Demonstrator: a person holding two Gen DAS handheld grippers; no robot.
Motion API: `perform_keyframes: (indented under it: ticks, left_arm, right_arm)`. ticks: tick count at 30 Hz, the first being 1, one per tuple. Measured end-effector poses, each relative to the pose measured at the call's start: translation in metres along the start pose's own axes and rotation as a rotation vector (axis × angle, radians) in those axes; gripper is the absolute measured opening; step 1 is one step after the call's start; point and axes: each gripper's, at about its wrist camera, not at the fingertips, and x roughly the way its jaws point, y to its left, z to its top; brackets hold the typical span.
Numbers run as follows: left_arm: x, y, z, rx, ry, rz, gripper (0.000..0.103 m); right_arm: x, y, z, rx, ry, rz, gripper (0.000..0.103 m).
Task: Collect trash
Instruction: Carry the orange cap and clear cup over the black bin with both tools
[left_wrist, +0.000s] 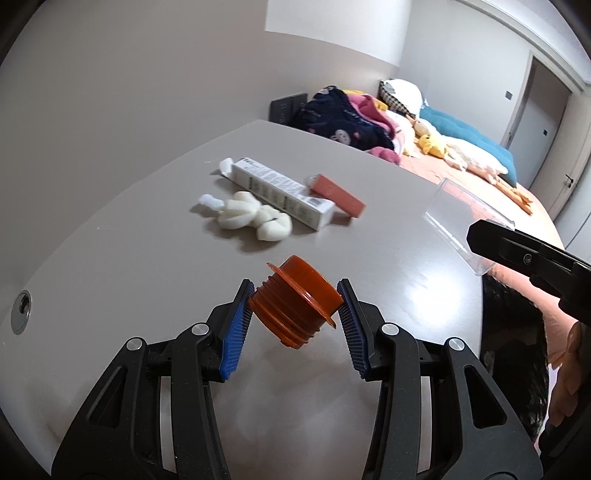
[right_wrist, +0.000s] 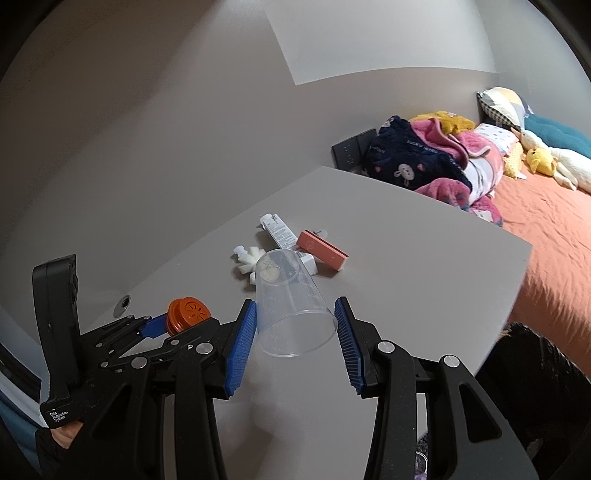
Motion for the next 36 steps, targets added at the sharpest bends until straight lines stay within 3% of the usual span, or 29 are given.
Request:
perform_keyframes:
  ticks: [36]
  left_arm:
    - [-0.032, -0.12, -0.022, 0.159, -0.019, -0.115, 0.046]
  right_arm:
    - [-0.117, -0.065, -0.054, 0.083, -0.086, -0.102, 0.045]
